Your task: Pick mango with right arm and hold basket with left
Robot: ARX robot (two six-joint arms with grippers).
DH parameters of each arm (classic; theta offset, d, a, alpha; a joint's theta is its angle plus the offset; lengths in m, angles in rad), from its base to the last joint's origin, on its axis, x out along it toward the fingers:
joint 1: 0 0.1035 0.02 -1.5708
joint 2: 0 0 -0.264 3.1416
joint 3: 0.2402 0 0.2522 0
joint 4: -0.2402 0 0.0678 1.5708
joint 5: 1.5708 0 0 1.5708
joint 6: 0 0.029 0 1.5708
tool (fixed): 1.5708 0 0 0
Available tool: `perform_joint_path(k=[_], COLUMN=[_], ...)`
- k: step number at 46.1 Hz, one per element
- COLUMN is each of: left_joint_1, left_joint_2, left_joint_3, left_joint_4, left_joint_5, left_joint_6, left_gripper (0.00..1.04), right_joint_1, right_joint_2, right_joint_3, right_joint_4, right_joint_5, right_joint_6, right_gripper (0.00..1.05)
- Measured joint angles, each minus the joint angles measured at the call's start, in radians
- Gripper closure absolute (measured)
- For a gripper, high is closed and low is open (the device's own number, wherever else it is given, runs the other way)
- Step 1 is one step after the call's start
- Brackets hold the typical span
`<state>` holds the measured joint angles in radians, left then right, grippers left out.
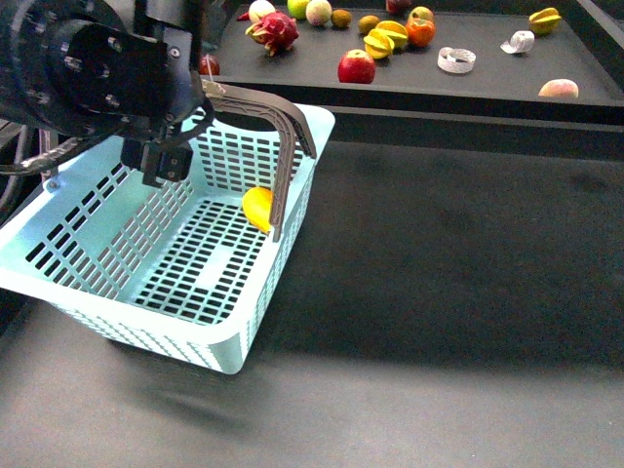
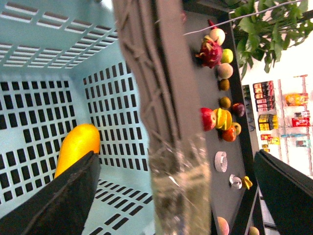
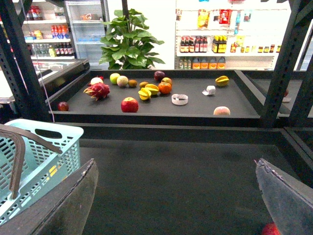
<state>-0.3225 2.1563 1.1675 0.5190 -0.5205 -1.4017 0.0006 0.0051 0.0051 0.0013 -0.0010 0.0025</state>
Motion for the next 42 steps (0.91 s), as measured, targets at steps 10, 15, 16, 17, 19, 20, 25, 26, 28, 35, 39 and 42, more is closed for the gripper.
perform_joint_path(k=[10,15,16,17,19,20,25,26,28,35,39,42], left_joint_1=[0.022,0.046,0.053,0.062,0.08,0.09,0.13,0.134,0.138,0.166,0.193,0.212], left_joint_2=[-0.229,-0.338,-0.367,-0.395,-0.448,-0.468,-0.523,-0.526,-0.526,-0.496,-0.534,-0.649], left_joint_3=[-0.271,-0.415,-0.447,-0.475,-0.525,-0.549,-0.617,-0.624,-0.628,-0.691,-0.815,-0.866], left_joint_4=[0.128,0.179,0.192,0.195,0.208,0.222,0.233,0.233,0.233,0.462,0.717,0.664], left_joint_5=[0.027,0.033,0.037,0.051,0.063,0.067,0.07,0.07,0.069,0.251,0.401,0.418], left_joint_6=[0.141,0.216,0.23,0.245,0.265,0.274,0.33,0.341,0.35,0.584,1.016,1.237], left_gripper=[0.06,0.06,0.06,0.06,0.06,0.06,0.06,0.06,0.06,0.17,0.39,0.55], right_joint_1=[0.0,0.0,0.0,0.0,0.0,0.0,0.0,0.0,0.0,0.0,0.0,0.0], right_joint_2=[0.0,0.0,0.0,0.0,0.0,0.0,0.0,0.0,0.0,-0.001,-0.001,-0.001], right_joint_3=[0.0,0.0,0.0,0.0,0.0,0.0,0.0,0.0,0.0,0.0,0.0,0.0], right_joint_4=[0.0,0.0,0.0,0.0,0.0,0.0,0.0,0.0,0.0,0.0,0.0,0.0], right_joint_5=[0.0,0.0,0.0,0.0,0.0,0.0,0.0,0.0,0.0,0.0,0.0,0.0], right_joint_6=[0.0,0.0,0.0,0.0,0.0,0.0,0.0,0.0,0.0,0.0,0.0,0.0], right_gripper=[0.08,0.08,0.08,0.08,0.08,0.08,0.08,0.08,0.08,0.08,0.08,0.08])
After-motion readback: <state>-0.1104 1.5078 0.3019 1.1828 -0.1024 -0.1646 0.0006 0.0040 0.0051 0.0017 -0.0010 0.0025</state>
